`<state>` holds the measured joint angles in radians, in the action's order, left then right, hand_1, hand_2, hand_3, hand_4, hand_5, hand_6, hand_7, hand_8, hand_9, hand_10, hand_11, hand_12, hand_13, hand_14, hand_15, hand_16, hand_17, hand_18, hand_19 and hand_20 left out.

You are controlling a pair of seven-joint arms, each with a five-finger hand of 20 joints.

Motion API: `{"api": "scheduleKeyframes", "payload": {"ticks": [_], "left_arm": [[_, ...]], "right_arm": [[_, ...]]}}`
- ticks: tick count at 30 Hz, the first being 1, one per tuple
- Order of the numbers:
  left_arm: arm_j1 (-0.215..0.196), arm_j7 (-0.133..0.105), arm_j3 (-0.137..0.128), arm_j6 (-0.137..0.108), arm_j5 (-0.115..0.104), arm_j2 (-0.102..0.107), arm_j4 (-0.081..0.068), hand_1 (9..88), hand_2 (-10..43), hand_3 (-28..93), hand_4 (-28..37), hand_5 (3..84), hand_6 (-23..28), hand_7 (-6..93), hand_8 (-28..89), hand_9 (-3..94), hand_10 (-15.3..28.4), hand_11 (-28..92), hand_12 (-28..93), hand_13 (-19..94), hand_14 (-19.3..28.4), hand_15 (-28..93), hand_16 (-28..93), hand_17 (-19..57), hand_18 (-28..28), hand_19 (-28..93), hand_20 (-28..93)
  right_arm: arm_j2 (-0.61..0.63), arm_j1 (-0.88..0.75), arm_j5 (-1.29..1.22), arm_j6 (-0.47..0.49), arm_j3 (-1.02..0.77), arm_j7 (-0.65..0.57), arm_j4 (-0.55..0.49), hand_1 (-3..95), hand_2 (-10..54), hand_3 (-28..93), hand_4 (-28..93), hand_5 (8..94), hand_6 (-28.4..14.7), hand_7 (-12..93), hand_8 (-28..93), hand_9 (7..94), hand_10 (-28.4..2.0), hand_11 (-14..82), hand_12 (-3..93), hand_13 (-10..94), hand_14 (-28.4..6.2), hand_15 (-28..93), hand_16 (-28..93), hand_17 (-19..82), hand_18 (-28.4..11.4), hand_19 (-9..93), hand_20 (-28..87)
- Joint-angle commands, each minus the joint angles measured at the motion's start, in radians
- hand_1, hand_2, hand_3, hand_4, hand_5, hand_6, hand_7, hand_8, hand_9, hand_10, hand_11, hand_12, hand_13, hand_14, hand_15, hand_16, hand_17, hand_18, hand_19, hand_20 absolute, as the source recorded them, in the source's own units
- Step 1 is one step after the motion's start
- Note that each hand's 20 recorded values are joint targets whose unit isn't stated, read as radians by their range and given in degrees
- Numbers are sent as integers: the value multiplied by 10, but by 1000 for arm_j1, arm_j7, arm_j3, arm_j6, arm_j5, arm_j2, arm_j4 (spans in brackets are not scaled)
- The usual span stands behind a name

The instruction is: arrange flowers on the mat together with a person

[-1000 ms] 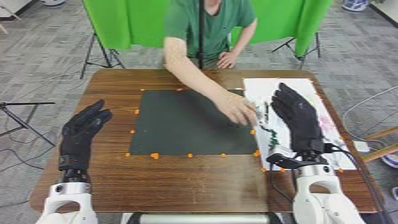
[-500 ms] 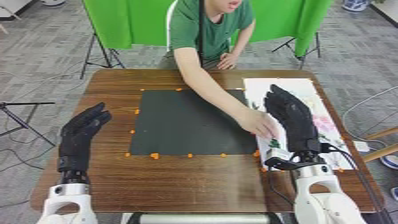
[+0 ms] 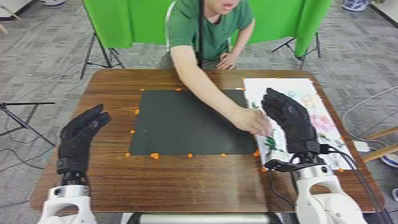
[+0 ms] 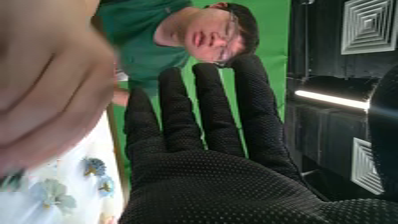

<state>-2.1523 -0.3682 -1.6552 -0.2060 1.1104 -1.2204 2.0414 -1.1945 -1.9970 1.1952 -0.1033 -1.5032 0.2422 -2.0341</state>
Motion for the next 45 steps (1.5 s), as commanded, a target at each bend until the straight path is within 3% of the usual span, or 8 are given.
{"api": "scheduleKeyframes", "payload": {"ticks": [1,3,8,18,24,37,40,45], "left_arm": [[-14,12,3,6,-9,-14,-2,352,-95,644,-193,474,23,158,-73,474,131,196,123,401,165,163,24,105,110,32,204],[-16,8,3,7,-24,-15,-4,352,-95,645,-193,474,23,159,-73,474,131,196,123,401,165,163,24,105,110,32,204],[-2,-8,15,16,-94,-10,-10,351,-95,645,-193,474,23,159,-73,474,130,196,123,401,165,164,24,105,110,32,204],[-1,-10,18,27,-88,-13,-11,348,-95,649,-190,474,22,159,-73,474,131,196,123,402,165,164,25,104,109,32,205],[-10,-17,14,32,-114,-16,-8,345,-95,654,-190,472,22,160,-73,474,131,196,124,402,164,162,24,105,109,32,205],[-25,8,-21,69,-88,-29,3,337,-95,656,-193,465,22,152,-72,465,131,186,125,397,163,156,26,100,108,25,204],[-38,7,-28,69,-90,-33,8,337,-95,656,-195,465,22,149,-70,465,130,185,126,396,163,152,28,99,108,24,204],[-41,8,-28,62,-97,-38,7,337,-95,655,-195,465,22,148,-69,464,130,183,127,395,162,150,30,97,107,24,203]], "right_arm": [[-1,-6,-8,-8,9,1,-9,178,-95,746,-283,413,-17,146,-90,415,-141,47,141,323,-145,101,153,177,-155,13,242],[-2,1,-16,-18,15,6,-7,177,-95,746,-283,408,-17,144,-90,413,-141,46,141,324,-145,102,154,177,-155,13,242],[4,7,-25,-27,19,8,-10,177,-95,746,-282,376,-14,137,-86,402,-141,44,143,325,-145,102,157,178,-155,13,244],[3,-1,-24,-37,11,4,-12,181,-95,745,-278,376,-14,137,-84,402,-141,43,146,326,-146,101,161,179,-155,13,246],[3,-6,-22,-37,8,1,-14,181,-95,743,-279,373,-16,135,-85,402,-141,43,146,327,-145,100,163,179,-155,13,247],[-7,-8,12,-25,13,-31,-3,183,-95,739,-275,369,-17,130,-82,402,-141,43,148,329,-147,101,168,180,-156,12,249],[1,-2,6,-100,43,2,1,182,-95,739,-276,371,-17,131,-82,402,-141,43,149,324,-148,98,168,180,-156,12,249],[-4,-9,4,-91,32,-1,-3,183,-95,738,-276,376,-19,136,-84,403,-142,45,152,318,-147,96,169,180,-154,13,250]]}}
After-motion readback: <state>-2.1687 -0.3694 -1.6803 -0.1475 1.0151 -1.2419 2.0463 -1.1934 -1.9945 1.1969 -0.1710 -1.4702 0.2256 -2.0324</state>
